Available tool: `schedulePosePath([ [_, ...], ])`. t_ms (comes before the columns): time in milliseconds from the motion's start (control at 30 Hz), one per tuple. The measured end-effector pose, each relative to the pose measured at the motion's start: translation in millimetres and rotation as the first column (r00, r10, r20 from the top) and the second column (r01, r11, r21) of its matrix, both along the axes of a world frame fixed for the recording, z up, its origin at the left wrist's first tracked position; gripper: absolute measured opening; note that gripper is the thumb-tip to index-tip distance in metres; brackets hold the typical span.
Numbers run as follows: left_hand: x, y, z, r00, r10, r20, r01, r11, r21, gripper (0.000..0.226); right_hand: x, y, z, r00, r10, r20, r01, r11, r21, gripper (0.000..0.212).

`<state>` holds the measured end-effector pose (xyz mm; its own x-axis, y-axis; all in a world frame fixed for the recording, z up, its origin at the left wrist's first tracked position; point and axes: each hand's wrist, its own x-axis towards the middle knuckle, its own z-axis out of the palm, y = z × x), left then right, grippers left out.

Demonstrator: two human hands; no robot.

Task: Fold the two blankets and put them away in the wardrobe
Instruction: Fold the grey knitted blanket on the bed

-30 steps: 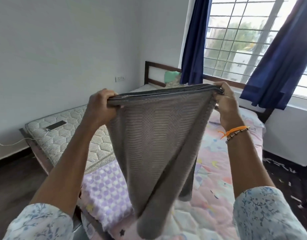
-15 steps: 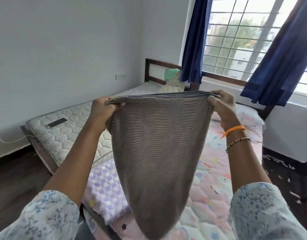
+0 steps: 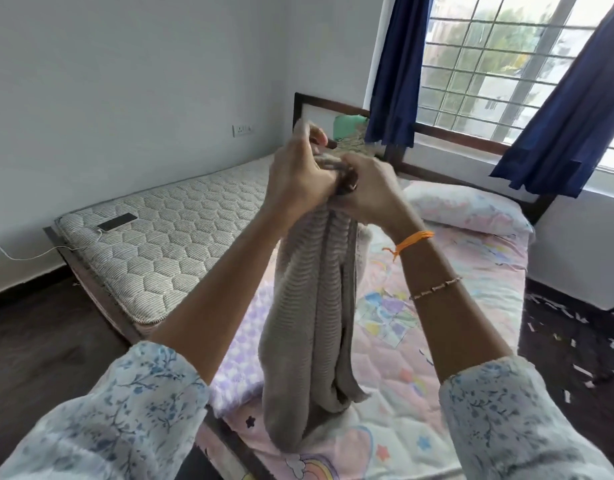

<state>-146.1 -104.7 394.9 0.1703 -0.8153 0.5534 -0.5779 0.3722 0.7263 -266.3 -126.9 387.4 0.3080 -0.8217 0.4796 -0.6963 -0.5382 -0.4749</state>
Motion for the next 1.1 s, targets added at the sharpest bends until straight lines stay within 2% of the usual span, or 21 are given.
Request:
schedulePosePath([
  [67,7.8,4.3,-1.4,0.949,-0.245,-0.197,0.256,0.966,0.035,0.054,-7.1,-1.1,0.5,0.995,-0.037,0.094,0.039,0.999,-0.014,0.030],
  [133,17.9,9.9,-16.2,0.883,-0.381,-0.275,0.422,0.900,0.107,0.068,-12.6,-0.3,3.9,0.986,-0.042,0.164,0.043,0.999,-0.008,0.028],
  [167,22.7,10.4,-34.7,0.889,-0.380,-0.257,0.430,0.884,0.180,0.074,-13.0,1.1,7.5,0.981,-0.038,0.191,0.041,0.999,-0.014,0.025],
  [233,29.3,13.3,-85.2,0.946,-0.276,-0.169,0.318,0.889,0.329,0.079,-9.1,2.1,17.4,0.966,-0.032,0.255,0.049,0.997,-0.059,0.030],
  [267,31.6,16.5,-114.9,0.968,-0.216,-0.129,0.250,0.882,0.399,0.077,-6.5,1.8,23.8,0.956,-0.032,0.293,0.059,0.995,-0.084,0.032],
  [333,31.4,28.6,-166.3,0.980,-0.138,-0.144,0.194,0.822,0.536,0.062,1.8,3.3,39.4,0.923,-0.016,0.385,0.064,0.992,-0.112,0.023],
  [400,24.2,39.2,-193.5,0.964,-0.120,-0.237,0.236,0.797,0.557,0.052,12.7,7.4,54.6,0.882,0.016,0.471,0.064,0.986,-0.152,0.023],
  [500,10.1,40.6,-195.7,0.919,-0.121,-0.376,0.292,0.849,0.440,0.026,39.0,11.6,55.8,0.848,0.063,0.526,0.068,0.972,-0.226,0.017],
  [567,-1.1,42.2,-180.4,0.855,-0.151,-0.496,0.378,0.836,0.397,0.004,56.9,5.9,42.8,0.850,0.134,0.510,-0.068,0.987,-0.147,0.031],
  [667,-9.2,45.1,-171.6,0.786,-0.156,-0.597,0.442,0.818,0.368,0.020,62.1,8.6,7.4,0.897,0.120,0.426,-0.175,0.980,0.093,0.043],
  [733,-9.3,44.5,-172.5,0.730,-0.116,-0.674,0.460,0.813,0.358,0.022,48.3,18.1,-30.7,0.946,0.086,0.312,-0.137,0.980,0.146,0.033],
  [800,-3.2,42.2,-173.4,0.655,0.062,-0.753,0.401,0.816,0.417,0.023,29.7,32.7,-79.0,0.979,-0.020,0.205,-0.011,0.989,0.148,0.027],
  [833,2.0,40.7,-174.8,0.646,0.139,-0.750,0.377,0.797,0.472,0.026,22.4,41.1,-104.5,0.984,-0.095,0.148,0.070,0.984,0.165,0.029],
  [900,9.6,39.3,-178.9,0.634,0.185,-0.751,0.418,0.735,0.533,0.035,13.7,58.4,-144.6,0.974,-0.216,0.066,0.200,0.961,0.190,0.030],
  [1000,11.0,43.7,-185.4,0.586,0.220,-0.780,0.435,0.727,0.532,0.033,7.9,71.7,-176.0,0.956,-0.281,0.088,0.272,0.957,0.095,0.030],
  [1100,5.4,51.8,-190.3,0.532,0.244,-0.811,0.430,0.747,0.507,0.029,0.6,63.7,-178.2,0.936,-0.317,0.150,0.302,0.946,0.116,0.015],
])
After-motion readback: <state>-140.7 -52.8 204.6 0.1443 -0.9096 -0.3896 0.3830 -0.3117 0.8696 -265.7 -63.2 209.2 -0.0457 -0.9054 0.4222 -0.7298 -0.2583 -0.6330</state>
